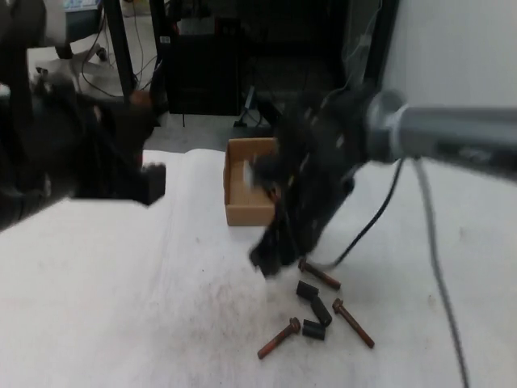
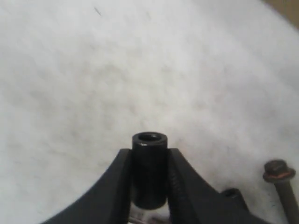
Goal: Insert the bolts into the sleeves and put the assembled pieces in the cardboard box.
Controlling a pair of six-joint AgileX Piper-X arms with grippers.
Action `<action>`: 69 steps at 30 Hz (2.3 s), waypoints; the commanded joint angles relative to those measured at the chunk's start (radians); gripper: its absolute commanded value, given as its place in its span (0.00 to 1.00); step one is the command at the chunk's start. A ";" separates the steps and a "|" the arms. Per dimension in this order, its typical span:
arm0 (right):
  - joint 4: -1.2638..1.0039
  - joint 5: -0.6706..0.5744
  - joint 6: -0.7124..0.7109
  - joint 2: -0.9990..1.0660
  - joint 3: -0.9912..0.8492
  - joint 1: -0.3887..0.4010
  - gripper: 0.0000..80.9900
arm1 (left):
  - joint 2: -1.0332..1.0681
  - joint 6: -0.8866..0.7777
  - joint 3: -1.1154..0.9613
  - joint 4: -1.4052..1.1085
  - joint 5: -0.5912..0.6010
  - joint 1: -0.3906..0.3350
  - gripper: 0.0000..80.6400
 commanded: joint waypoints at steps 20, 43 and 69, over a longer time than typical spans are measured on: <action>-0.332 -0.592 0.009 -0.630 0.166 -0.116 0.01 | 0.261 -0.622 -0.055 -1.047 0.668 0.006 0.00; -0.934 -0.476 0.197 -0.679 0.386 0.056 0.01 | 0.268 -0.582 -0.109 -0.996 0.759 0.111 0.00; -1.003 -0.487 0.279 -0.679 0.386 0.056 0.01 | 0.268 -0.557 -0.109 -0.878 0.821 0.144 0.00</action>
